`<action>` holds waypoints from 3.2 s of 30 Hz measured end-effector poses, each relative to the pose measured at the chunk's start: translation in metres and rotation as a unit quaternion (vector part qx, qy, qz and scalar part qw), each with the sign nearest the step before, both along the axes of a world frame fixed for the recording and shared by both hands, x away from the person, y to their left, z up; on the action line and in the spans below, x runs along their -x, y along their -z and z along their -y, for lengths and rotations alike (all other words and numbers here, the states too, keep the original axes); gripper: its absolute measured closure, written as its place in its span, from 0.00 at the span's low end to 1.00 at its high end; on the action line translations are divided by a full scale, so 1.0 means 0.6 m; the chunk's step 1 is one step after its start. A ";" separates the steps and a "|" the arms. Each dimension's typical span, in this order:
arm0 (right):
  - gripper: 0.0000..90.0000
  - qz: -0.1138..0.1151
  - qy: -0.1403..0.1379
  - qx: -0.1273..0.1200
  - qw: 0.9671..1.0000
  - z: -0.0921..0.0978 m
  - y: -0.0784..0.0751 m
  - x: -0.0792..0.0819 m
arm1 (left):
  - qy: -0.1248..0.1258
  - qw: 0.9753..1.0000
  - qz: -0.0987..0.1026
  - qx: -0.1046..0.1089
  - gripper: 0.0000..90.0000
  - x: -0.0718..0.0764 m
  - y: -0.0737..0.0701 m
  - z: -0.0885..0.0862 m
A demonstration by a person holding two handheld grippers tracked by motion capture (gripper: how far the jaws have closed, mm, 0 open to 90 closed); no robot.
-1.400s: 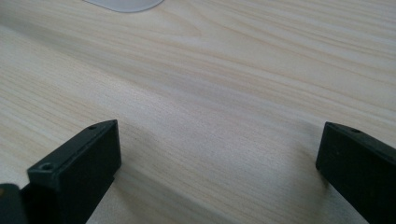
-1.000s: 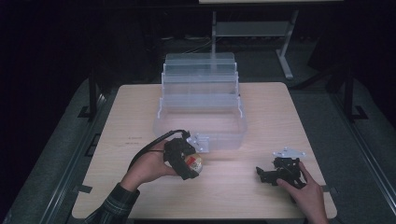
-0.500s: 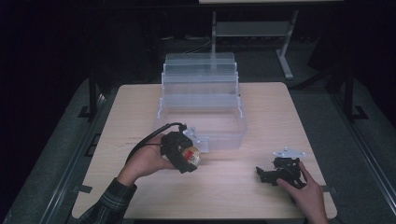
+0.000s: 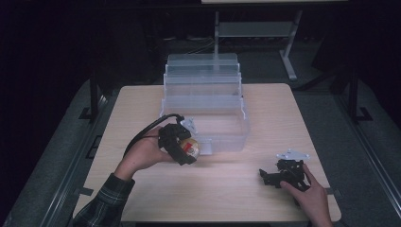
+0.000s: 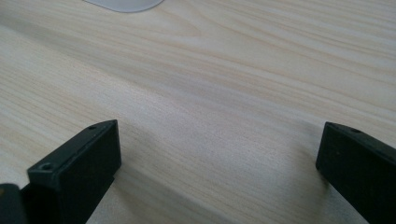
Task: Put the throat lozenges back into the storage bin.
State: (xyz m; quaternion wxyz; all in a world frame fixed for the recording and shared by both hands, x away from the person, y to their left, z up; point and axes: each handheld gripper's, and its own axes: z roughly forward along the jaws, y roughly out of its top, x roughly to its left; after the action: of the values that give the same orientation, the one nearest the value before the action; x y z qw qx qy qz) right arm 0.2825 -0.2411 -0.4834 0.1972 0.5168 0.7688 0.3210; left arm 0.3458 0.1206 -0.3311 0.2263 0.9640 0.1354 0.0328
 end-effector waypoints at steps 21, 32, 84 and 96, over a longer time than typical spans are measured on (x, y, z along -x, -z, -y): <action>0.00 0.000 0.000 0.000 1.000 0.000 0.000 0.000 | -0.052 0.999 0.013 -0.001 0.22 -0.051 -0.025 -0.034; 0.00 0.000 -0.001 0.001 1.000 0.000 0.000 0.000 | -0.087 0.996 0.022 -0.006 0.22 -0.074 -0.029 -0.051; 0.00 0.000 -0.001 0.001 1.000 0.000 0.000 0.000 | -0.146 0.989 0.010 -0.038 0.21 -0.161 0.014 -0.095; 0.00 0.000 0.000 0.001 1.000 0.000 0.000 0.000 | -0.150 0.988 0.015 -0.024 0.21 -0.156 0.006 -0.099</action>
State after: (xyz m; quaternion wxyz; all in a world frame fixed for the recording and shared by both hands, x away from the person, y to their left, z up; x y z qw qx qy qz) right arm 0.2826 -0.2412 -0.4835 0.1972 0.5165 0.7692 0.3205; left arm 0.4397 0.1803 -0.3350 0.1980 0.9373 0.2743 0.0840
